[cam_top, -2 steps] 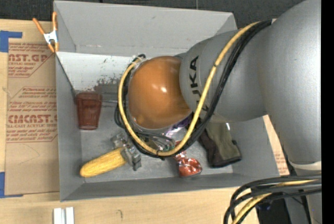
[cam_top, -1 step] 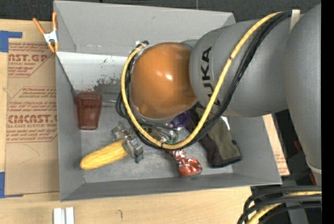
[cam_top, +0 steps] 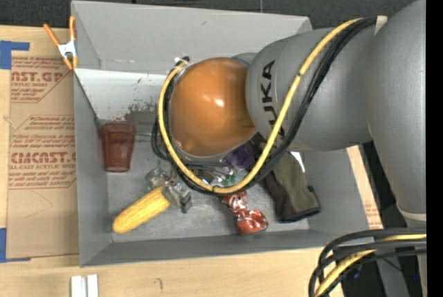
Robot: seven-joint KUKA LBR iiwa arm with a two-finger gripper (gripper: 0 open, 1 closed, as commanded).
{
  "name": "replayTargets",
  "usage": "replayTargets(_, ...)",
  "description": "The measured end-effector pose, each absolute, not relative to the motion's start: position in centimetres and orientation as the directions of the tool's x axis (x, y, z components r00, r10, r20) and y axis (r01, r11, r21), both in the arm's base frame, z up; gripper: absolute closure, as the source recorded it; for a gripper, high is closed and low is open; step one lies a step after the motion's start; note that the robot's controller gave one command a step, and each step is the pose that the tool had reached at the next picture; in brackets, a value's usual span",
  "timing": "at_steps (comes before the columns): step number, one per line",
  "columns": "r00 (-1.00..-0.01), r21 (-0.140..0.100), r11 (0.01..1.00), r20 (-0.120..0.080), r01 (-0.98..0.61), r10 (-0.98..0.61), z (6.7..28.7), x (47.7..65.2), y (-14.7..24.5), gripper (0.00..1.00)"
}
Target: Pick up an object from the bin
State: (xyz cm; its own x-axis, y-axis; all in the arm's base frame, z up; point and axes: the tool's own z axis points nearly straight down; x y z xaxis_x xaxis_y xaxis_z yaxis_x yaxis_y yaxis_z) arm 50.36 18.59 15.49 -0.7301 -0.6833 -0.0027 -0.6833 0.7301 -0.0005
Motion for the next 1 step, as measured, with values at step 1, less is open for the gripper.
replayTargets(1, -0.605, 0.001, 0.605, -0.001, -0.796, -0.796, 15.26, 48.95, 16.93, 1.0)
